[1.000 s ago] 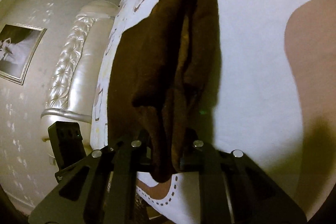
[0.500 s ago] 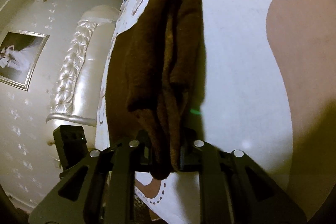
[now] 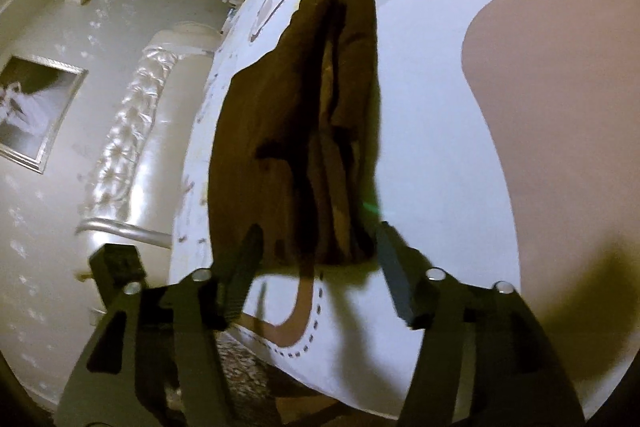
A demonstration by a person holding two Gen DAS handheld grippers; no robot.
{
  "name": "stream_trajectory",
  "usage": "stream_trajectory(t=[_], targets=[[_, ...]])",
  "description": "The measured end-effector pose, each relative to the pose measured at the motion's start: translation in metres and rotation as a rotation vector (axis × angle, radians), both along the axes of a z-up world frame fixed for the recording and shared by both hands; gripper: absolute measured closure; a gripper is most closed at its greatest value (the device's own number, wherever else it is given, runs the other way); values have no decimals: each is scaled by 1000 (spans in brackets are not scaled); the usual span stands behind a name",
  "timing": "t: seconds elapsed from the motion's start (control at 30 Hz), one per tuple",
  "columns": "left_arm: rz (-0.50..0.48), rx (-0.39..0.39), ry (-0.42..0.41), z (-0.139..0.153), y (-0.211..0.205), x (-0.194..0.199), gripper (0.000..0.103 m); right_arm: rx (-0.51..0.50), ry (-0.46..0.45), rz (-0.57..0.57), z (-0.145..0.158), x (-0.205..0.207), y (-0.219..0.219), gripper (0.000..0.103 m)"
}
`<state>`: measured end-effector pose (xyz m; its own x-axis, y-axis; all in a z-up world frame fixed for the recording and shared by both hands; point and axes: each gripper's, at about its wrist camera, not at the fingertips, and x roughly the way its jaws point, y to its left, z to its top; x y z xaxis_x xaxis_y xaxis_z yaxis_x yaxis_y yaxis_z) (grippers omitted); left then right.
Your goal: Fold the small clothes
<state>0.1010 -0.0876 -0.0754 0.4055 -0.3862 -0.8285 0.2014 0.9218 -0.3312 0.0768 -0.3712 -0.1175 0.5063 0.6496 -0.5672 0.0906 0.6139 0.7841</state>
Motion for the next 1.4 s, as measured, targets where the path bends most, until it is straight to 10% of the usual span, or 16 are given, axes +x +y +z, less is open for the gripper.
stream_trajectory(t=[0.57, 1.4], targets=[[77, 229, -231, 35, 10, -49, 20, -634, -71, -78, 39, -44, 67, 29], [107, 294, -220, 30, 10, -74, 18, -726, -126, -76, 44, -58, 86, 20]])
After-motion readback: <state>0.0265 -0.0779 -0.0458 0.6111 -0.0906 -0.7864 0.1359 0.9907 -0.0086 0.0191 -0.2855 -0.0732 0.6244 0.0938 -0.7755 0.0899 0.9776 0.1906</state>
